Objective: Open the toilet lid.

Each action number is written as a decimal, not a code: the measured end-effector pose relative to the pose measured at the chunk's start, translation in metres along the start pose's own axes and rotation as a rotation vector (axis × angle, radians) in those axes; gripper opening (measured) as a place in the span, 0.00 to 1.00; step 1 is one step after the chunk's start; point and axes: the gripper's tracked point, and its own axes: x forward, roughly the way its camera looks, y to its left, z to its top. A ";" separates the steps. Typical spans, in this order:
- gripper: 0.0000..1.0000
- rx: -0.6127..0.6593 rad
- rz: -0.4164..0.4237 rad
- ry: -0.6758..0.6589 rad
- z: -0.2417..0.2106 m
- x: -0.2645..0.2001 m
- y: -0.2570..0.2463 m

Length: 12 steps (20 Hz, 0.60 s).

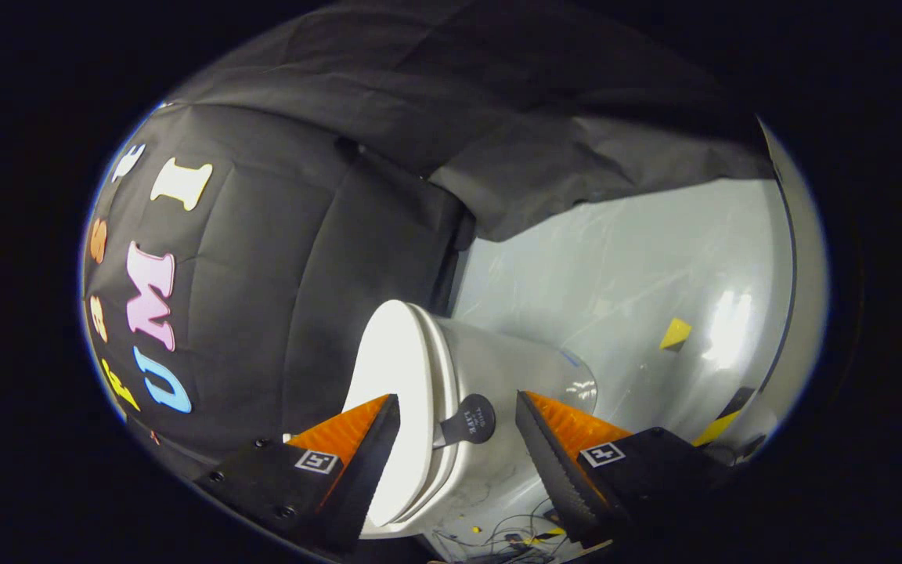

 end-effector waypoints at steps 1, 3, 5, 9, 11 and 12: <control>0.90 0.030 0.010 0.019 -0.006 0.004 -0.004; 0.86 0.090 0.044 0.041 -0.014 0.013 -0.008; 0.72 0.136 0.075 0.059 -0.021 0.020 -0.004; 0.20 0.143 0.070 0.064 -0.023 0.027 -0.006; 0.20 0.122 0.091 0.071 -0.019 0.019 -0.007; 0.20 0.132 0.072 0.048 -0.017 0.042 -0.006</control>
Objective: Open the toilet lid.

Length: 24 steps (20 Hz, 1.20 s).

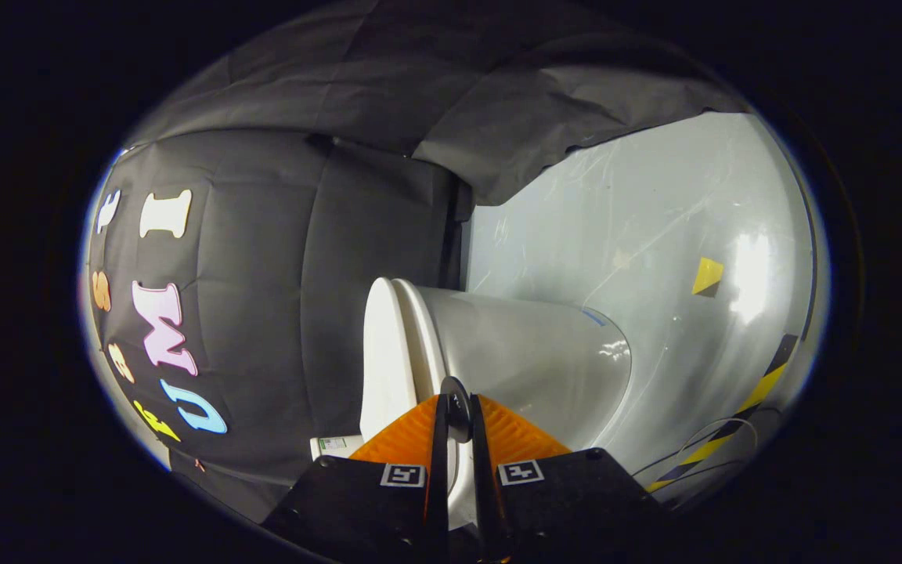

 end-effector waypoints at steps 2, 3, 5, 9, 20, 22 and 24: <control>0.05 -0.012 0.000 0.000 -0.007 -0.011 0.004; 0.05 -0.021 -0.001 0.005 -0.009 -0.013 0.005; 0.05 -0.055 -0.012 0.002 -0.008 -0.016 0.007; 0.05 -0.142 -0.004 -0.015 -0.008 -0.029 0.027; 0.05 -0.496 0.064 -0.130 -0.041 -0.090 0.152; 0.05 -0.541 0.085 -0.148 -0.051 -0.100 0.174; 0.05 -0.584 0.107 -0.166 -0.063 -0.109 0.194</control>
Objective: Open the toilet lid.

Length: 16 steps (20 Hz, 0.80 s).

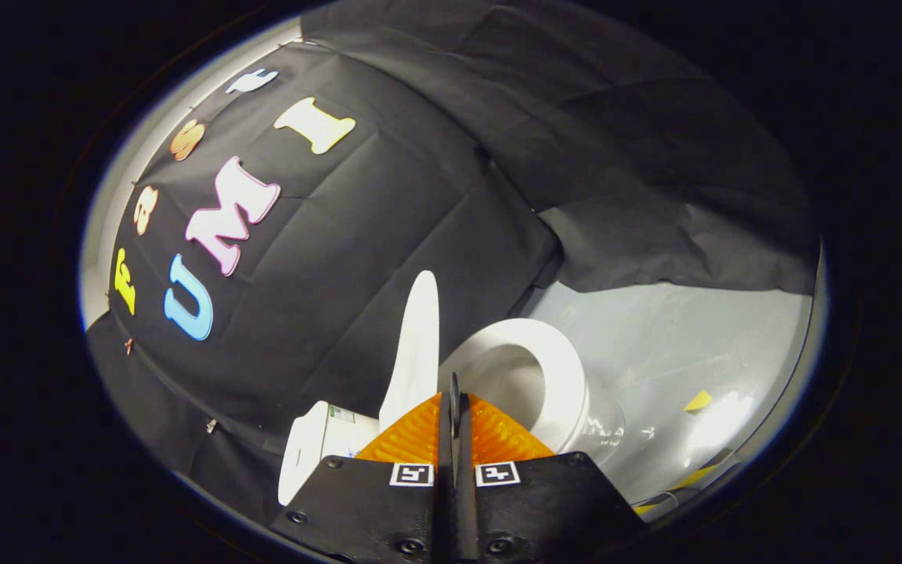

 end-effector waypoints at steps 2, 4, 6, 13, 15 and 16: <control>0.05 -0.049 0.027 -0.018 0.001 -0.009 0.027; 0.05 -0.108 0.049 -0.027 -0.001 -0.019 0.051; 0.05 -0.160 0.063 -0.030 -0.003 -0.024 0.074; 0.05 -0.296 0.092 -0.038 -0.011 -0.033 0.132; 0.05 -0.344 0.102 -0.042 -0.015 -0.038 0.152; 0.05 -0.369 0.110 -0.045 -0.017 -0.040 0.163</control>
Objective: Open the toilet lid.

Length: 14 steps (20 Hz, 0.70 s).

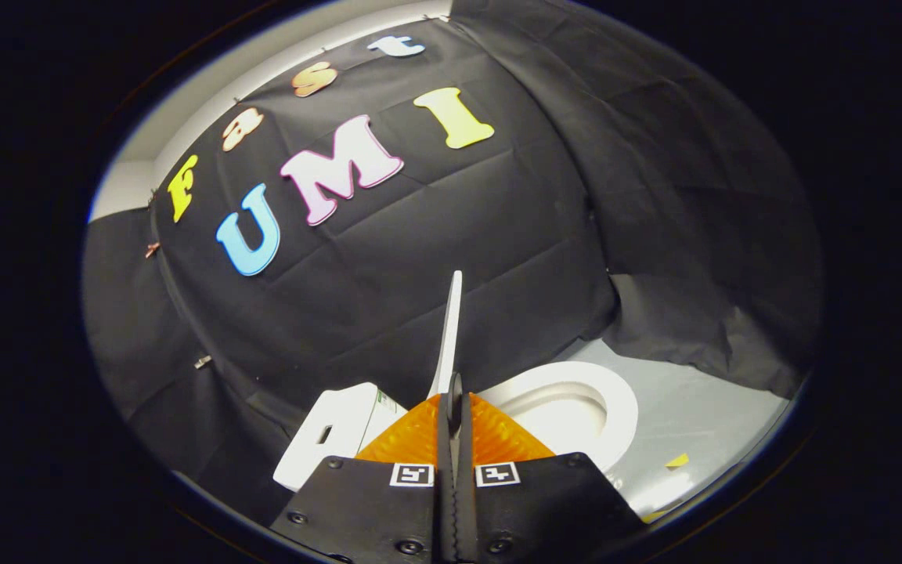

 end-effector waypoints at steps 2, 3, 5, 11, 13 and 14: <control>0.05 -0.050 0.019 -0.009 0.003 -0.001 0.023; 0.05 -0.076 0.028 -0.013 0.003 -0.002 0.036; 0.05 -0.120 0.041 -0.019 0.004 -0.002 0.057; 0.05 -0.200 0.111 -0.025 -0.005 -0.006 0.120; 0.05 -0.223 0.134 -0.024 -0.009 -0.007 0.139; 0.05 -0.233 0.145 -0.024 -0.012 -0.007 0.148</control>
